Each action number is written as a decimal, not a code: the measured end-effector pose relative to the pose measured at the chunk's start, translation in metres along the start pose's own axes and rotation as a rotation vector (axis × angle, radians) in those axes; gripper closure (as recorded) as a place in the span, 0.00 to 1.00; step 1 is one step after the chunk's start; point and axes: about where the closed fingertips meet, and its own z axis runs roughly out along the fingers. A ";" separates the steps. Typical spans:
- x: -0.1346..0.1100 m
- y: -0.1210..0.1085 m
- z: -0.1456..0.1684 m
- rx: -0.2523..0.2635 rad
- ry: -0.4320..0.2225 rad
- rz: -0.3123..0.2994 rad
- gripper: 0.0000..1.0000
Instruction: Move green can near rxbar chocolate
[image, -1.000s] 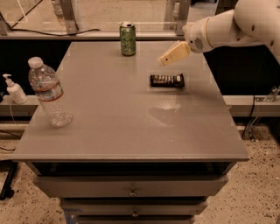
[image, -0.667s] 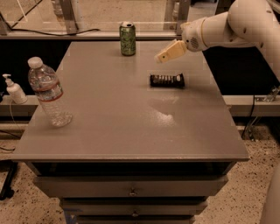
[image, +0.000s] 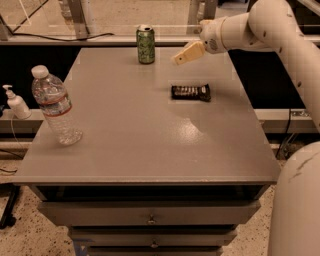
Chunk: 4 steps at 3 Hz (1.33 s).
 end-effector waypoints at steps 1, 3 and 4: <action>-0.005 -0.004 0.022 -0.016 -0.019 -0.009 0.00; -0.012 0.009 0.085 -0.072 -0.053 0.064 0.00; -0.032 0.018 0.113 -0.092 -0.113 0.123 0.00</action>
Offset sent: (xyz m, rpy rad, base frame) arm 0.0528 0.0527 -0.0302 0.0534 0.0585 0.0371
